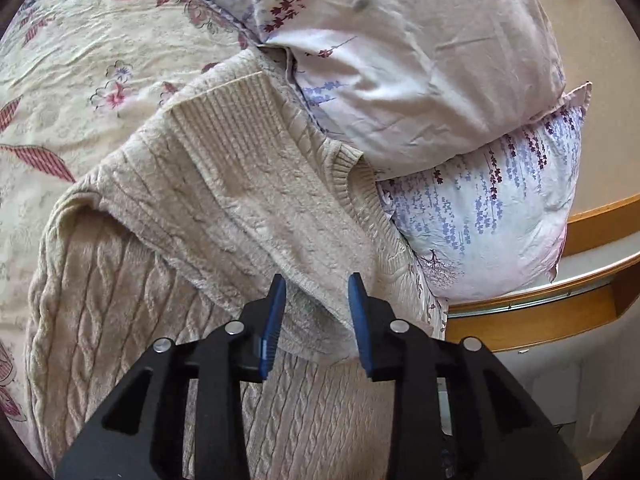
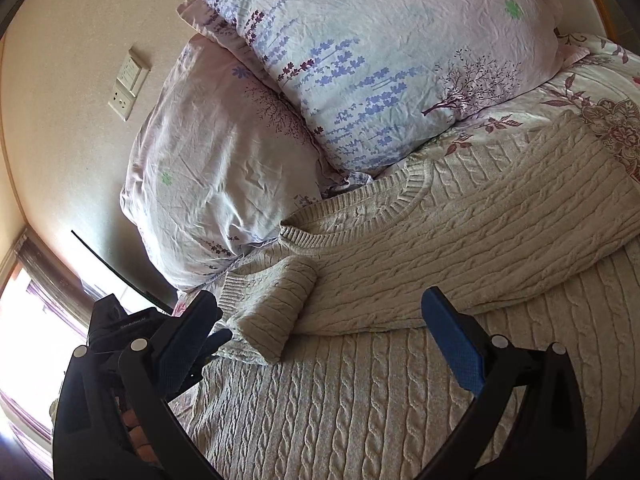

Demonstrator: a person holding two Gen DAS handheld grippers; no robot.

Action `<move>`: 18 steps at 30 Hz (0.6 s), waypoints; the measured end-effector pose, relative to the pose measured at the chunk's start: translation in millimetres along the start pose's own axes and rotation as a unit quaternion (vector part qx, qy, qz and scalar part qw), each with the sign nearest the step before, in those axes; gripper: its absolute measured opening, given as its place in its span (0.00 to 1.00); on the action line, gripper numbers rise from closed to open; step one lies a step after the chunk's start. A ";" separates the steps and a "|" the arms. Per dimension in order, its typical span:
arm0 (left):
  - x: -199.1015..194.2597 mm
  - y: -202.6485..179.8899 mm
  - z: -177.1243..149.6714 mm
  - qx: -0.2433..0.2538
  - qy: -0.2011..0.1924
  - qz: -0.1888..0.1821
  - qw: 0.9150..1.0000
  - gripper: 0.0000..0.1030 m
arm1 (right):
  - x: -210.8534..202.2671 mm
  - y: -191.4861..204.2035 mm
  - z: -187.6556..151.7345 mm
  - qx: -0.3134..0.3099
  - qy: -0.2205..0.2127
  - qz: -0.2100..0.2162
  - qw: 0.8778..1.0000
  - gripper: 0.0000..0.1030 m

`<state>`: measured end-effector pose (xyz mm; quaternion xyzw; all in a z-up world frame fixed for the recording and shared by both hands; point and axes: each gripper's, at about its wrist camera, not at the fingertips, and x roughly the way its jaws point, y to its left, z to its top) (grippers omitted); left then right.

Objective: Fold small clothes

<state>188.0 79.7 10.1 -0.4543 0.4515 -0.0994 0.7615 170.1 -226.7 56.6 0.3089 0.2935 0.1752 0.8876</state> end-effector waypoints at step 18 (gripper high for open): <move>9.6 14.9 43.8 -0.071 -0.067 -0.016 0.995 0.24 | -7.5 7.0 -1.1 -0.017 -0.021 -0.006 1.000 0.99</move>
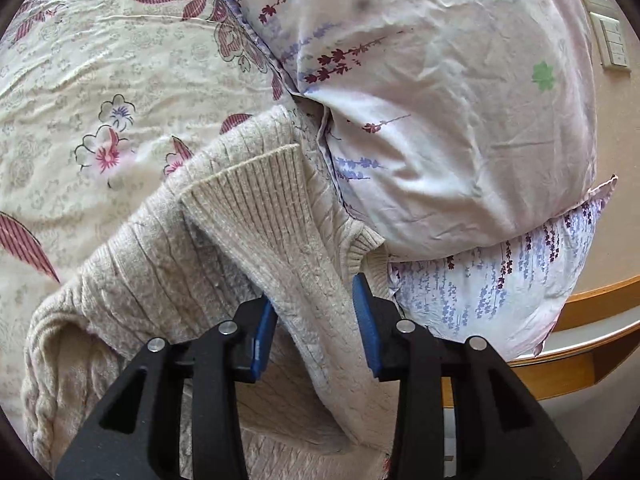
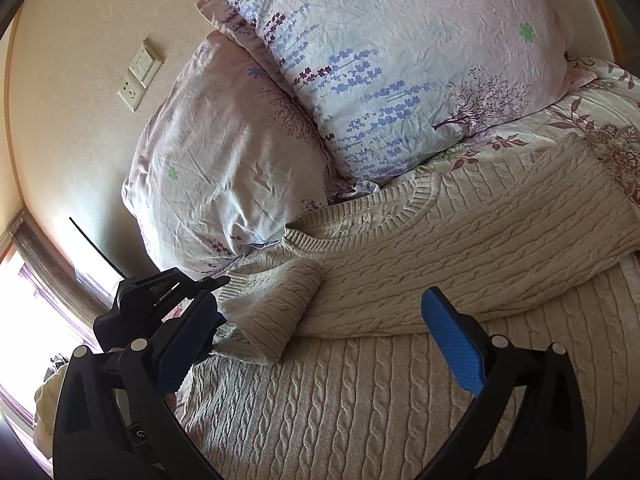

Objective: Fold small clothes

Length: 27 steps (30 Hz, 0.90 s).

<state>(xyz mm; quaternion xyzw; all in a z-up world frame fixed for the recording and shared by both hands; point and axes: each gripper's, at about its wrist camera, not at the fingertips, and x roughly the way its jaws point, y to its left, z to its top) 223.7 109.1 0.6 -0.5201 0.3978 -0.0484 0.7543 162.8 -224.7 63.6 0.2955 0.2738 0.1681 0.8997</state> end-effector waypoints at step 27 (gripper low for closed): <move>123.0 -153.1 -217.4 0.436 0.131 0.021 0.890 0.40 | -89.0 -30.5 8.1 0.078 -0.224 -0.024 0.971 0.99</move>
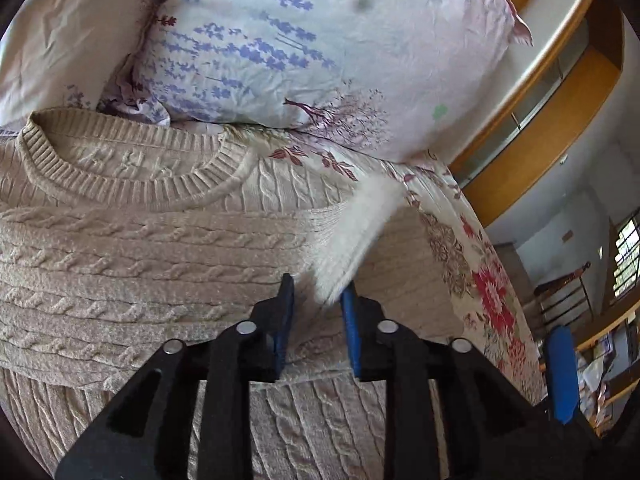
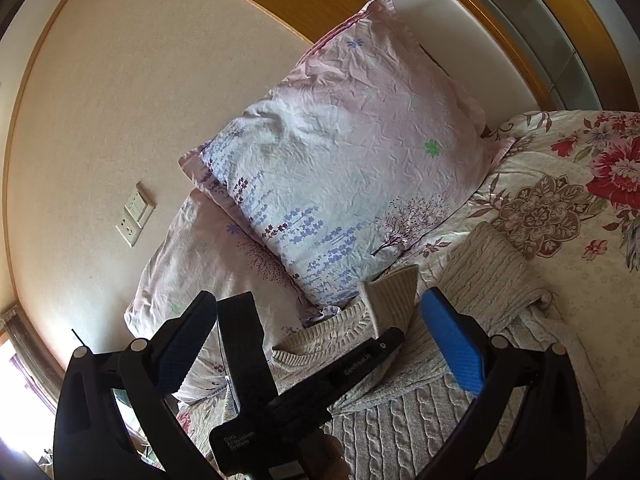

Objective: Fold small clothes

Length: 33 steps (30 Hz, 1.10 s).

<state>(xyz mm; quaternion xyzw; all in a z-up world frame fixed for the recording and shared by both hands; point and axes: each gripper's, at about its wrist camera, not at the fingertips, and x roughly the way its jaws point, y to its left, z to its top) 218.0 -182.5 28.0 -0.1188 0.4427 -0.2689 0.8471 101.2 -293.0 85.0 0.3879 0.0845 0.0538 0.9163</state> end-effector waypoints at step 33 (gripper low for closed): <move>-21.4 55.7 5.9 -0.087 0.122 -0.187 0.971 0.21 | 2.3 -25.5 4.2 0.056 0.002 -0.036 0.998 0.99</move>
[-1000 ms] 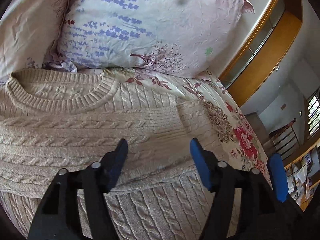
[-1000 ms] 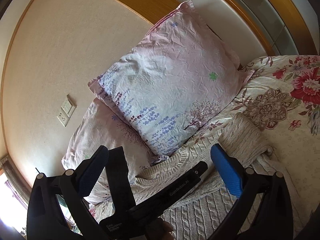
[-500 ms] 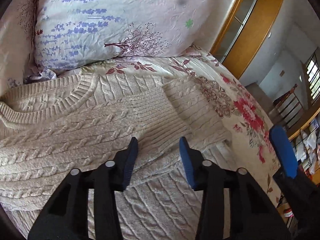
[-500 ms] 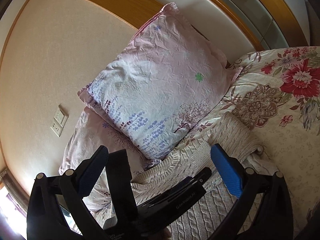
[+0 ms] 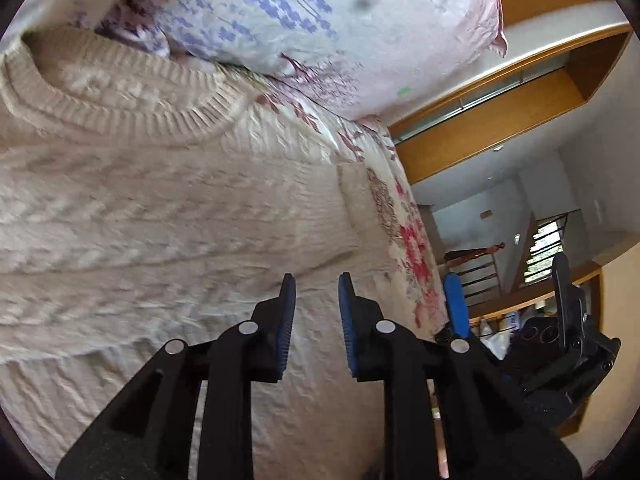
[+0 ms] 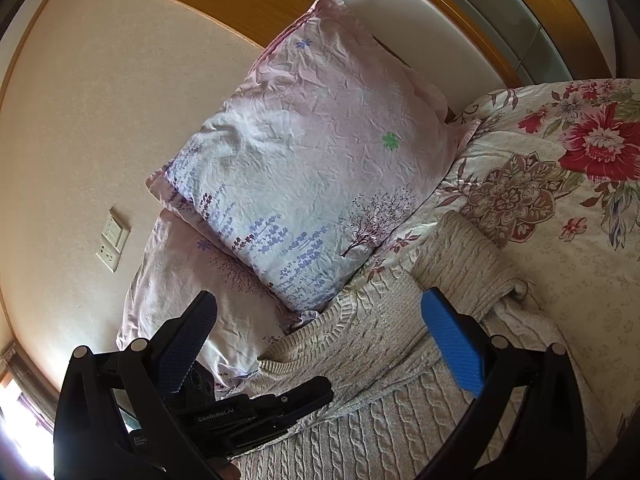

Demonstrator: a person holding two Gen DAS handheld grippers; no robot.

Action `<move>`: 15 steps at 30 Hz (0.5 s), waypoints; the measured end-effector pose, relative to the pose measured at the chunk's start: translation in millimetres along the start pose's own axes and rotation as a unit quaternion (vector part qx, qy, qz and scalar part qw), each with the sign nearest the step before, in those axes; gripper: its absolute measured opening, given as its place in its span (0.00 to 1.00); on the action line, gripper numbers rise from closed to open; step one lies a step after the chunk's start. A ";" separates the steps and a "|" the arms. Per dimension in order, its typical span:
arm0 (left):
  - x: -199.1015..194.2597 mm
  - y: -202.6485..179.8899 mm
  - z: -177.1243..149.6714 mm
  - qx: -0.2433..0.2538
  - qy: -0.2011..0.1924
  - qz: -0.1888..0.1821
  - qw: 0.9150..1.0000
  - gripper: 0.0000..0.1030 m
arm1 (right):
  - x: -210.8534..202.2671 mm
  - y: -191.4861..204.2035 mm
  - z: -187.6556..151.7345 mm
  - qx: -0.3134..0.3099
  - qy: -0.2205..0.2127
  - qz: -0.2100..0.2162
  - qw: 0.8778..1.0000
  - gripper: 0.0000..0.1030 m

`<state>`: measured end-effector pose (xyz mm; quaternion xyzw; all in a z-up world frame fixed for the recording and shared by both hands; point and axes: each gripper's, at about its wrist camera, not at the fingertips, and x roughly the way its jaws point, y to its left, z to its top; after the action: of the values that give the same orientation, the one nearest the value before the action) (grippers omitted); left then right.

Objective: Fold small clothes

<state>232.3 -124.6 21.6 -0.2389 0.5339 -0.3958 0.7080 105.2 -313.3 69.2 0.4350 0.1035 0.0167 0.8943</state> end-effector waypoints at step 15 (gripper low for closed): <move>65.0 -6.5 4.8 -0.131 -0.003 -0.012 0.991 0.40 | -27.9 -11.2 10.9 0.026 -0.074 -0.009 0.997 0.99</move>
<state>242.5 -181.8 -8.8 -0.3374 0.5756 -0.3305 0.6675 79.4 -332.0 71.7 0.4571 0.0417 -0.0260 0.8881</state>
